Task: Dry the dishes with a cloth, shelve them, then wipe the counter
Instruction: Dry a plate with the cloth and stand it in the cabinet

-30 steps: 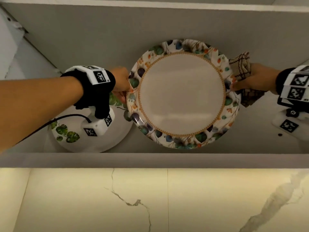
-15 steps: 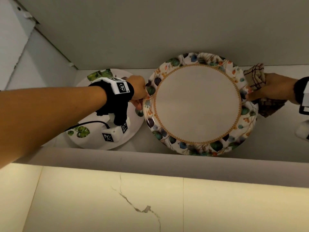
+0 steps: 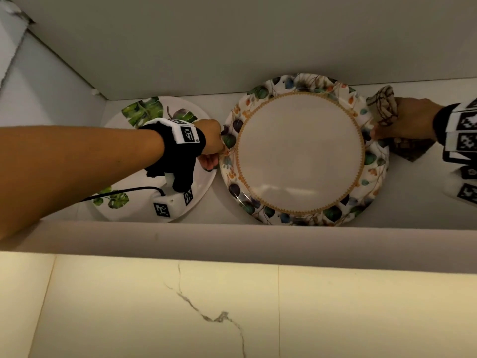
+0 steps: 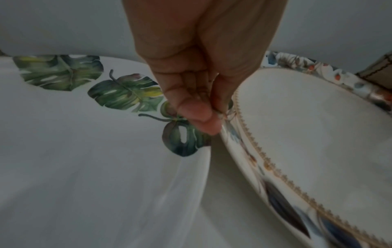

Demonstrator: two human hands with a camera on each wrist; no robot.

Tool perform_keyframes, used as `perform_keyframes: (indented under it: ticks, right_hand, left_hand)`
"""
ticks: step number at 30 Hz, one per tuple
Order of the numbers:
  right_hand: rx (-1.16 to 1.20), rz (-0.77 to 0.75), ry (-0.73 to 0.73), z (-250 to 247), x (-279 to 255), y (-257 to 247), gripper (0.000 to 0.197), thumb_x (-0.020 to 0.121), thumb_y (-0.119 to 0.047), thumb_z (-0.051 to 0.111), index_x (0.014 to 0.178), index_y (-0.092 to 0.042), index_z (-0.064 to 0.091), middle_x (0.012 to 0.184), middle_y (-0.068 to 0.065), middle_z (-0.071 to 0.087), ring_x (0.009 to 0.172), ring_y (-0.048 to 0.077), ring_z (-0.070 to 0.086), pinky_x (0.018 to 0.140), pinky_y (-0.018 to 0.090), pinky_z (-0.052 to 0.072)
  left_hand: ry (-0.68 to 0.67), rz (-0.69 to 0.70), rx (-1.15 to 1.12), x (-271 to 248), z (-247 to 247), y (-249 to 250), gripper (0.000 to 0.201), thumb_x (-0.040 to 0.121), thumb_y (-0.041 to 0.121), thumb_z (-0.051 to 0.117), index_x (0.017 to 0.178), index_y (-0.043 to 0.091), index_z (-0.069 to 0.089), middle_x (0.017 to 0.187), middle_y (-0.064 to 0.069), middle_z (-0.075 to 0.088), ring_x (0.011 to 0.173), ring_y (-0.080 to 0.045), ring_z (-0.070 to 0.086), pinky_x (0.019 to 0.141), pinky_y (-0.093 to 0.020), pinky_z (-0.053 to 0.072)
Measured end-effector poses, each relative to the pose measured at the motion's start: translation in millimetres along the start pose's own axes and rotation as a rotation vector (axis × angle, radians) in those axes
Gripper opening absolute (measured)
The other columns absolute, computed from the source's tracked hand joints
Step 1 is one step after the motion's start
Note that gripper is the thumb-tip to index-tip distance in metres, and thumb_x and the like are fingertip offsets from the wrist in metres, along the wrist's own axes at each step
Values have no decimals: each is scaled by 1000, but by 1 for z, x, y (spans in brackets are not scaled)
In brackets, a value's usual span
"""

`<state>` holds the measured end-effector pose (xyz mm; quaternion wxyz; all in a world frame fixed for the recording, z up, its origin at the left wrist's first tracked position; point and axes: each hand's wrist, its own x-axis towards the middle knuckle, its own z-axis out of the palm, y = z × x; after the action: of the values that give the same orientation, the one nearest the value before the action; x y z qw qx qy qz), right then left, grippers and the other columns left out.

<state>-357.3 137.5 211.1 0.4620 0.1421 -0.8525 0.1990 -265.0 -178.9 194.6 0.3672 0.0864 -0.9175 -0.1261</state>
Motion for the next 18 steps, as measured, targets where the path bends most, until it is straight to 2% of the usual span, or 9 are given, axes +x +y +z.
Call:
perform_keyframes:
  ticks: [3,5,7,8,9,11,14,15,18]
  right_hand:
    - [-28,-15,126,-18,3,-1,57,84,-33,65,129,-3,47,126,26,54,112,40,52,97,41,42]
    - [-78,-37,300,-35,-1,-2,57,84,-31,65,127,-1,42,115,31,56,100,45,56,84,45,47]
    - [-206,-150,461,-45,-9,-10,54,85,-25,64,126,-1,38,107,33,57,91,48,57,75,48,48]
    - [-272,-229,488,-48,-14,-16,54,84,-21,64,127,-3,37,107,33,57,90,48,58,73,49,48]
    - [-330,-313,472,-48,-19,-23,55,83,-19,63,130,-6,37,109,30,58,91,47,58,73,48,47]
    - [-441,-448,348,-42,-27,-37,58,83,-18,60,135,-15,37,115,24,59,96,42,58,73,43,47]
    - [-555,-538,119,-23,-28,-52,56,83,-19,57,136,-22,37,121,14,58,105,35,56,77,37,45]
    - [-554,-536,70,-18,-27,-55,52,84,-20,56,134,-21,39,121,13,59,105,34,56,78,36,45]
    - [-524,-480,-32,-12,-21,-66,46,87,-21,56,131,-18,42,121,14,58,106,34,54,77,32,41]
  left_hand:
    - [-1,-18,-3,-3,0,3,38,96,16,49,64,-3,56,30,-2,55,24,-10,52,32,-20,48]
    - [5,-18,14,-4,0,6,39,96,15,48,63,-2,56,30,-2,55,24,-10,52,31,-19,48]
    - [4,-22,17,-3,0,7,39,96,16,47,63,-2,56,30,-2,54,23,-11,52,31,-19,47]
    - [5,-26,17,-3,0,8,39,97,16,47,63,-2,55,29,-3,54,23,-11,52,30,-19,47]
    - [9,-31,19,-2,0,8,40,97,16,46,62,-2,55,28,-2,53,22,-11,51,30,-19,46]
    - [21,-36,35,-2,1,11,40,96,16,45,61,0,56,27,-1,51,21,-9,49,35,-21,48]
    - [50,-46,64,-3,2,18,37,96,13,44,61,4,54,23,4,47,19,-4,45,56,-26,48]
    - [58,-54,61,-5,1,20,37,96,13,43,61,6,53,22,5,46,19,-3,45,54,-22,47]
    - [72,-67,42,-11,1,23,39,97,15,42,60,9,50,20,10,43,20,3,43,28,-8,34]
